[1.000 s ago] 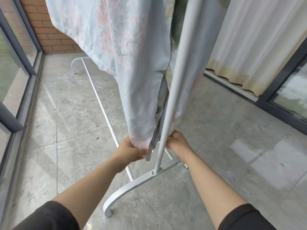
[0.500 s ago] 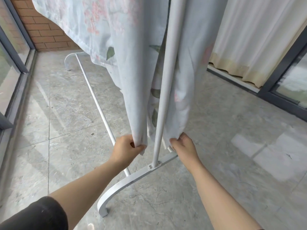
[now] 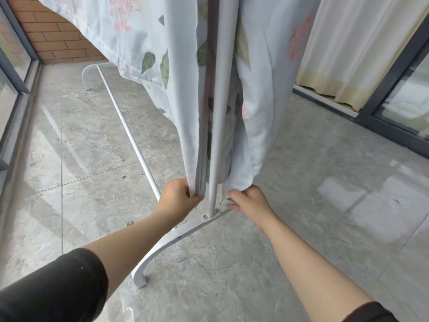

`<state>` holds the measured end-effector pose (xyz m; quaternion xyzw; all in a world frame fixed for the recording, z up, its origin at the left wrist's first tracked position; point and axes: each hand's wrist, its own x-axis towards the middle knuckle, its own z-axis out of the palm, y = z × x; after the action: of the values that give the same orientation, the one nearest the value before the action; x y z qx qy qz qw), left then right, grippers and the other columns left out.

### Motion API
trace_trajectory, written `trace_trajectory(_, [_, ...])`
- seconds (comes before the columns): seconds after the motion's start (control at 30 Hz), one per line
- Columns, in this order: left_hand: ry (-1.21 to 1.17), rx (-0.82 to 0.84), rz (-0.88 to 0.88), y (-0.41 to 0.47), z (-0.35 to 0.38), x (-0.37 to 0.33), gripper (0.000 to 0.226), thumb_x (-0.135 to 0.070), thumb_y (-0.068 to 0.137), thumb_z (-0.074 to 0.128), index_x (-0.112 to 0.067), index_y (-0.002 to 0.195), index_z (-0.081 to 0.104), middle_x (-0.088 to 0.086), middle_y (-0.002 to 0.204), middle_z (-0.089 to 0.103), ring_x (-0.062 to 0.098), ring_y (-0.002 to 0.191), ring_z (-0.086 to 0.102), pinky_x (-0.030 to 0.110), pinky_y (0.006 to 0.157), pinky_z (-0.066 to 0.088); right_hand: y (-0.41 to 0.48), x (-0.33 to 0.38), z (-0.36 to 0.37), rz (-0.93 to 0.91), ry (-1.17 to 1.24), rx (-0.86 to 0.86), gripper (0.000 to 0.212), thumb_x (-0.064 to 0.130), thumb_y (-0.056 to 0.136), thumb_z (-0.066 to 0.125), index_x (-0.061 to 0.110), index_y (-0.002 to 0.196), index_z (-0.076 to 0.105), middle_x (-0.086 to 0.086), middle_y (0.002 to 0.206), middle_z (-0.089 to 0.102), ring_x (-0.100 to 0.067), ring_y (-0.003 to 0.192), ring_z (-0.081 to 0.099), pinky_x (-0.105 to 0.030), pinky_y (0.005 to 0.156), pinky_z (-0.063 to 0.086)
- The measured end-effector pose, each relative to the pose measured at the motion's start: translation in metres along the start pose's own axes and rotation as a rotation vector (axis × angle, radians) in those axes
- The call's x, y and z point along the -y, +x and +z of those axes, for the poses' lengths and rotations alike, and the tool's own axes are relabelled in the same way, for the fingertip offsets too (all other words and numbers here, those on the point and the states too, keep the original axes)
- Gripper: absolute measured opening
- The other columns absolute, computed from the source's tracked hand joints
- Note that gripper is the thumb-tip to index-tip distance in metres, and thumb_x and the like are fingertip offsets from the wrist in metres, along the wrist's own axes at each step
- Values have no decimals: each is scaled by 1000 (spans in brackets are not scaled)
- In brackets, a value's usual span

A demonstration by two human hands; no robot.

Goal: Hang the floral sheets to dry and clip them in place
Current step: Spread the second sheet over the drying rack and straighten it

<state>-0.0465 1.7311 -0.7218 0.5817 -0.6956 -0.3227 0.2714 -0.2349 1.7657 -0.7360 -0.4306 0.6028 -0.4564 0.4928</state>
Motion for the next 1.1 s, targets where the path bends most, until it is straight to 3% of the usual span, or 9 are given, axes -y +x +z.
trace_trajectory(0.13, [-93,12,-21,-6,3,4,15,-11,78,74,-8,67,66,6,57,64,3,41,46,14,41,35,-1,0,3,71,76,7,18,10,92,50,8,99,66,-12,102,70,-23,99,69,-39,89,57])
trace_trajectory(0.27, [-90,-14,-7,-4,5,9,13,-10,77,75,-15,66,69,12,67,69,16,53,58,29,53,49,2,-5,6,81,80,16,17,12,93,51,11,101,66,-5,100,72,-17,98,70,-40,92,55])
trace_trajectory(0.33, [-101,-35,-31,-1,7,13,10,-14,77,75,-13,68,70,9,65,69,23,57,64,34,57,54,2,-5,9,55,61,19,17,11,92,52,12,99,68,-4,99,74,-14,97,70,-38,93,54])
trace_trajectory(0.47, [-19,-3,-78,3,13,19,17,-19,79,75,-8,68,70,1,60,69,6,51,63,25,51,51,3,-8,13,38,62,14,19,8,91,50,14,94,68,0,89,76,-13,92,72,-36,93,54])
trace_trajectory(0.6, [-25,20,-118,11,15,21,13,-16,79,73,-7,71,70,3,63,70,21,62,68,38,61,57,6,-10,15,20,61,3,16,9,92,50,13,90,66,-3,85,75,-18,89,72,-38,91,55])
trace_trajectory(0.77, [-116,49,-142,16,27,18,10,-10,79,73,-4,71,71,7,65,72,18,62,71,33,65,60,10,-12,16,43,50,-1,20,18,94,47,7,99,63,-21,102,69,-30,101,67,-41,95,53])
trace_trajectory(0.87, [-302,65,-181,15,35,15,11,-2,79,72,-3,69,72,10,70,74,17,65,73,29,65,60,11,-12,17,53,115,13,21,15,93,44,16,94,65,-10,93,74,-22,97,70,-36,92,53])
trace_trajectory(0.97, [-471,91,-208,15,30,15,8,-3,83,71,-4,76,75,8,76,75,20,72,74,24,68,59,11,-10,16,81,214,21,22,10,94,41,9,95,63,-6,80,73,-24,88,72,-35,88,55])
trace_trajectory(1.1, [-520,132,-207,17,25,18,10,-7,84,70,-11,76,75,1,73,75,17,74,73,20,68,59,11,-10,18,105,198,30,24,11,95,39,9,92,63,-6,80,72,-23,87,71,-38,92,54])
